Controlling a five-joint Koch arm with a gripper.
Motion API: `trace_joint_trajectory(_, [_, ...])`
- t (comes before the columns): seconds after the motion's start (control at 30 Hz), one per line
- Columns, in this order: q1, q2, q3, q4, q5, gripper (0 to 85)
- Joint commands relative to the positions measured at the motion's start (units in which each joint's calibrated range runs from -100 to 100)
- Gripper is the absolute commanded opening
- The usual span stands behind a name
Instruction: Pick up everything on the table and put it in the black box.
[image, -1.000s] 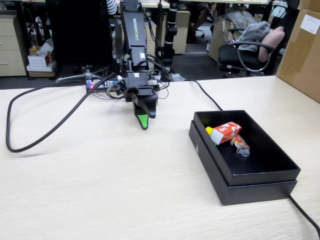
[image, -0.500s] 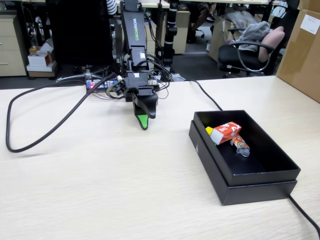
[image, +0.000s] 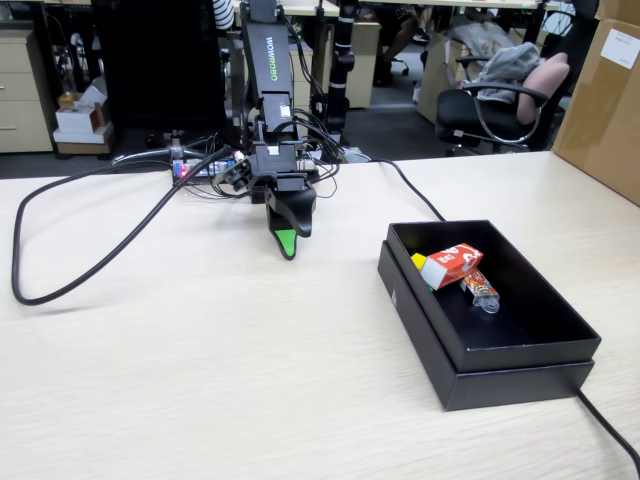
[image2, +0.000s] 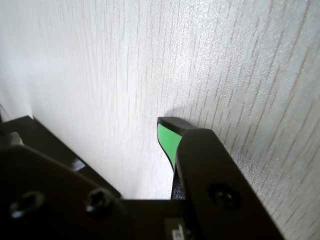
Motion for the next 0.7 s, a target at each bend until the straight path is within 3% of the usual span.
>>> trace_joint_trajectory(0.0, [0.00, 1.16, -0.06, -1.04, -0.05, 50.4])
trace_joint_trajectory(0.67, [-0.05, 1.27, 0.12, -1.04, -0.05, 50.4])
